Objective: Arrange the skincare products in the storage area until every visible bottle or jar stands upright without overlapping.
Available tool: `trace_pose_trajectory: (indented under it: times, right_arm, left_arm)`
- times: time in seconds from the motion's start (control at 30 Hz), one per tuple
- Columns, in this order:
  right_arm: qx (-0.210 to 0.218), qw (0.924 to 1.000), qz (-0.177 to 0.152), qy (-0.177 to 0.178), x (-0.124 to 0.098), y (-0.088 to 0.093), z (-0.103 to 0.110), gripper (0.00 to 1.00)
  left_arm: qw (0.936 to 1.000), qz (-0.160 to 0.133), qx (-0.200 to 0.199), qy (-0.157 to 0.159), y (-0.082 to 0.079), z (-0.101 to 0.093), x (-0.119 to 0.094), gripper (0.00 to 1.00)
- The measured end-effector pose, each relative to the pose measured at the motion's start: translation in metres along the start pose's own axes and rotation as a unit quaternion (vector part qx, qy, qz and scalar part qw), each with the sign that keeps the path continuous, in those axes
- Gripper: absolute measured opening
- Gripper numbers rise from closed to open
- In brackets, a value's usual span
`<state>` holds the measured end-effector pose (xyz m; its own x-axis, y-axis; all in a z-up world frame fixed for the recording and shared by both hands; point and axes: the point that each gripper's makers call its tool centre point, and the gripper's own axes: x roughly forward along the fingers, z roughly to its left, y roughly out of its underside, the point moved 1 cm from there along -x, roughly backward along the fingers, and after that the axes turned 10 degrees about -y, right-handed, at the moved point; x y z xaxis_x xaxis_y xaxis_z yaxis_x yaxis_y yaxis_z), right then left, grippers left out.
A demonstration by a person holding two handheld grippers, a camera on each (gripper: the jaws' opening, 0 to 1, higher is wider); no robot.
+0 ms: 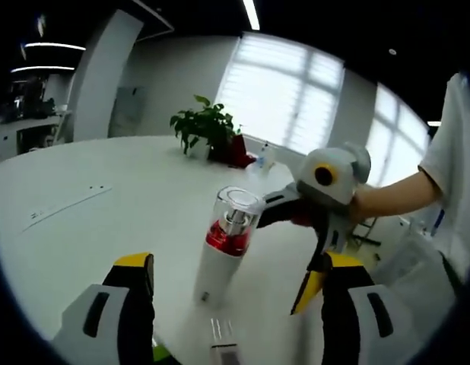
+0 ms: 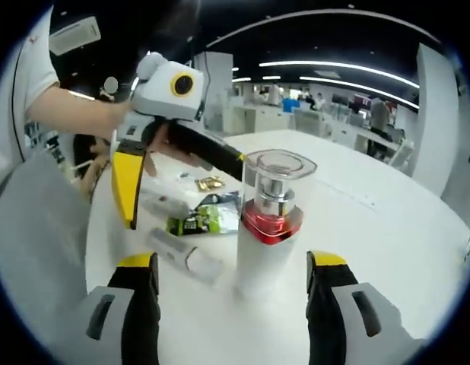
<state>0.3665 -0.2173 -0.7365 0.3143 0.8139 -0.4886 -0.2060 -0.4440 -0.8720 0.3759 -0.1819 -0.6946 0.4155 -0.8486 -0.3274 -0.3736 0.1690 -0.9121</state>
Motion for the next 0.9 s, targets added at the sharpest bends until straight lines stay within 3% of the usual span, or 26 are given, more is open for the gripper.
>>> trace_pose_trajectory:
  times: [0.5, 0.9]
  right_arm:
    - [0.032, 0.9987, -0.020, 0.033, -0.016, -0.009, 0.023, 0.99]
    - [0.064, 0.9962, -0.017, 0.056, -0.023, -0.005, 0.055, 0.99]
  left_arm:
    - [0.9974, 0.016, -0.021, -0.067, 0.018, -0.002, -0.050, 0.99]
    - [0.9926, 0.004, -0.047, -0.112, 0.032, 0.001, -0.094, 0.99]
